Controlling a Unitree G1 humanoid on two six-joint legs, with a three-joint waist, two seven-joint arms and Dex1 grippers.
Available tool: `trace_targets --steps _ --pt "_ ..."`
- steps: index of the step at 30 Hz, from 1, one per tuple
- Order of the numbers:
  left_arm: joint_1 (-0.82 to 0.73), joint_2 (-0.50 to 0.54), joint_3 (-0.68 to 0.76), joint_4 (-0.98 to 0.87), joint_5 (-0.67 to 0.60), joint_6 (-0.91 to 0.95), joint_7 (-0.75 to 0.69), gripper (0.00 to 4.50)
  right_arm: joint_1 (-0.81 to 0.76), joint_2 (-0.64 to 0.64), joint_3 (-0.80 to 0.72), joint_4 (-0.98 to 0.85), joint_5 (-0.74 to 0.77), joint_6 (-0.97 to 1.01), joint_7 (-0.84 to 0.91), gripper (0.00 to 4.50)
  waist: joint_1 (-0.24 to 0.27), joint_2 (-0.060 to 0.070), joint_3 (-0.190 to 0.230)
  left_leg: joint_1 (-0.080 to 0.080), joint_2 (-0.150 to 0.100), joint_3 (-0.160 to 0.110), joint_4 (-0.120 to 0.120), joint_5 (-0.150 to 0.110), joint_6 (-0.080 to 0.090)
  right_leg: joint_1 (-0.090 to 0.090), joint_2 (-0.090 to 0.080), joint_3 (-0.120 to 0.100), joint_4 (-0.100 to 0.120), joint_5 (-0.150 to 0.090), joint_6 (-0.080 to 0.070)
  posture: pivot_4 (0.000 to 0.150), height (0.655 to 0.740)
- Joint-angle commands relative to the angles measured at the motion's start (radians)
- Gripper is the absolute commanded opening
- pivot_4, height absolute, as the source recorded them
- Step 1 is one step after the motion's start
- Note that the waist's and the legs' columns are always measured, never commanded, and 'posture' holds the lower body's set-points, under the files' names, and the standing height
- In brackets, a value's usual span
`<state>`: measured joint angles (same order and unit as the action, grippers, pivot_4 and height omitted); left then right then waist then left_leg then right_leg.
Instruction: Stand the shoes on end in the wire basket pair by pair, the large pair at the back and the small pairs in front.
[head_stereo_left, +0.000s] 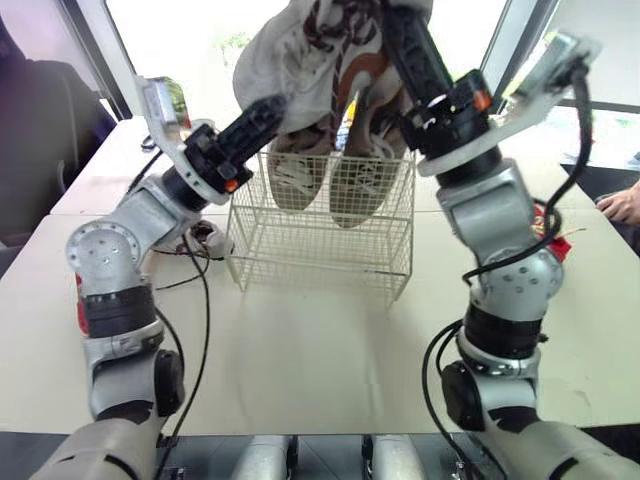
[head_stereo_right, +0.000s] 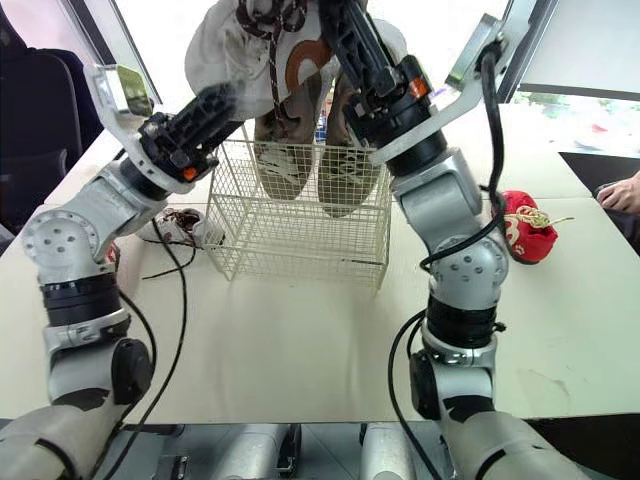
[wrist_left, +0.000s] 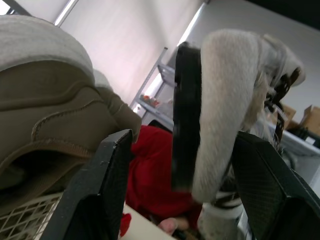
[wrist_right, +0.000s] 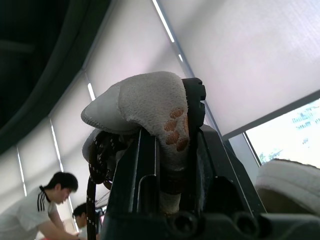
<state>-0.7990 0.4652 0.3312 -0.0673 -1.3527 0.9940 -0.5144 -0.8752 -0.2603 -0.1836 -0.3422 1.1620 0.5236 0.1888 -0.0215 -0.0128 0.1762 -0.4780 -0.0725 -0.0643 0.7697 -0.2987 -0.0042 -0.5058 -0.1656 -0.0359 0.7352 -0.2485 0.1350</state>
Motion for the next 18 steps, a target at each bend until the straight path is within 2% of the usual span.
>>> trace_targets --steps 1,6,8,14,18 --pt "0.06 0.107 -0.046 -0.114 0.103 0.021 -0.001 2.7 -0.083 -0.163 -0.105 0.046 0.031 0.026 0.158 0.37 0.002 0.0 0.0 0.0 0.0 0.0 0.0 0.0 0.0 0.001 0.0 0.0 0.0 0.0 0.0 0.15 0.6563" --pt "0.183 0.3 -0.171 -0.302 0.346 -0.049 -0.077 2.7 -0.111 -0.47 -0.083 0.231 -0.104 0.068 0.509 0.37 0.007 0.0 0.0 0.0 0.0 0.001 -0.001 -0.001 0.002 0.003 -0.001 -0.001 -0.003 -0.002 -0.003 0.15 0.6563" --pt "0.199 0.34 -0.177 -0.344 0.366 -0.052 -0.104 2.7 -0.117 -0.538 -0.045 0.296 -0.167 0.063 0.634 0.37 0.007 0.0 0.0 0.001 0.0 0.001 -0.001 -0.002 0.003 0.003 -0.001 -0.001 -0.005 -0.002 -0.004 0.15 0.6563" --pt "0.232 0.393 -0.152 -0.415 0.324 -0.005 -0.14 2.7 -0.124 -0.577 0.085 0.453 -0.373 -0.031 0.903 0.37 0.003 0.0 0.001 0.0 0.001 0.001 -0.003 -0.002 0.003 0.003 -0.002 -0.001 -0.007 -0.002 -0.004 0.15 0.6563" --pt "0.251 0.412 -0.141 -0.425 0.306 0.014 -0.152 2.7 -0.13 -0.551 0.136 0.537 -0.496 -0.128 0.989 0.37 0.006 -0.001 0.001 -0.001 0.001 0.001 -0.003 -0.002 0.002 0.002 -0.003 -0.001 -0.007 -0.002 -0.003 0.15 0.6563"
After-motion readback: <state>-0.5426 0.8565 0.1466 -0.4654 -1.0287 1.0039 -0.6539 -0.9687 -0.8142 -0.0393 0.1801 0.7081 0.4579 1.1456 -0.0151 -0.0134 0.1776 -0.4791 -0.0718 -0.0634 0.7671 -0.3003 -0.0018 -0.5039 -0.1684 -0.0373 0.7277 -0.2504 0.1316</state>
